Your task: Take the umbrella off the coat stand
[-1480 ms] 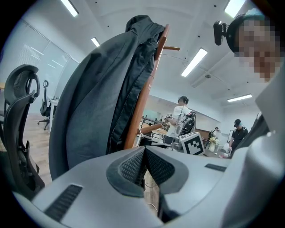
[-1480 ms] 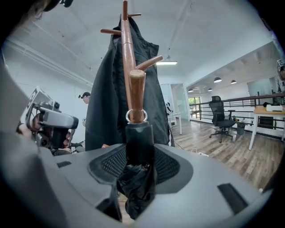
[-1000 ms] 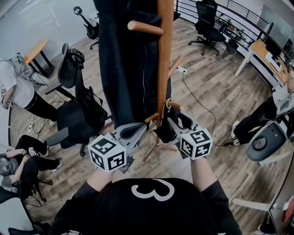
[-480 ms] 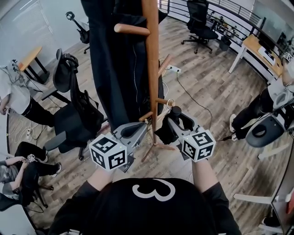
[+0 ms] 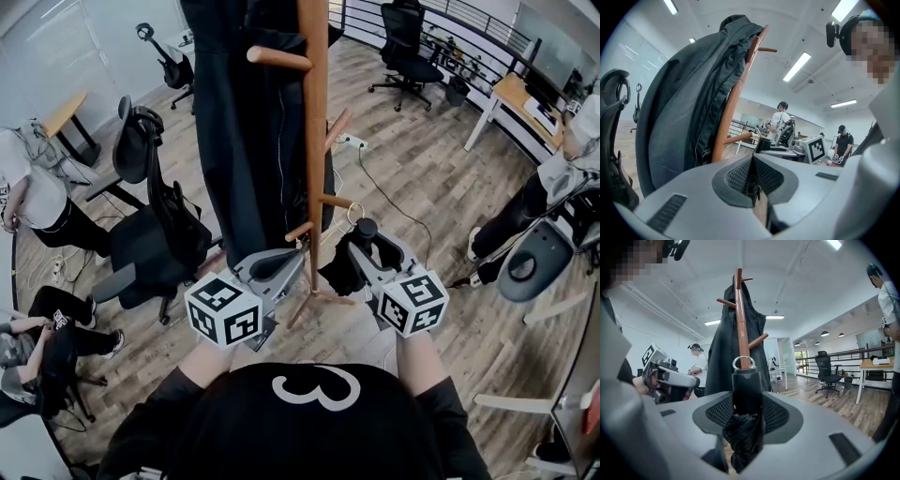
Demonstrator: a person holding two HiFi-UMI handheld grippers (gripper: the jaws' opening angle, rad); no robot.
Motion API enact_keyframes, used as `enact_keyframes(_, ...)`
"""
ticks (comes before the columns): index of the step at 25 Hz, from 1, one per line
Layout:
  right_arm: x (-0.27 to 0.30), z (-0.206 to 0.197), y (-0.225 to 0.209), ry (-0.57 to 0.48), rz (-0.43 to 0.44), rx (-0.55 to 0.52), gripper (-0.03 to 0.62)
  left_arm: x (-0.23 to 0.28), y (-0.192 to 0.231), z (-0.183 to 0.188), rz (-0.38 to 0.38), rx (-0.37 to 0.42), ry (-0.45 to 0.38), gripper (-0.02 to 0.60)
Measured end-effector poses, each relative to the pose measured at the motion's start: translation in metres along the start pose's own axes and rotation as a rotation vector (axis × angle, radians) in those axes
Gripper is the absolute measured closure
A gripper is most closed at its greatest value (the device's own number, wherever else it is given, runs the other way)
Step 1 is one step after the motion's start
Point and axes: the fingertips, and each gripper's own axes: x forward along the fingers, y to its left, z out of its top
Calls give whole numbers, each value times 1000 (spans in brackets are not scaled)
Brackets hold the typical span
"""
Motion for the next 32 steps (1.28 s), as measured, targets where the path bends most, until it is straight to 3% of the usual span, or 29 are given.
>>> enact_keyframes(12, -59, 25, 65, -36, -3, 12, 396, -54, -38, 7, -29, -4, -29, 565)
enact_keyframes(32, -166, -4, 208, -69, 26, 47, 396, -178, -132, -51, -43, 27, -39, 566)
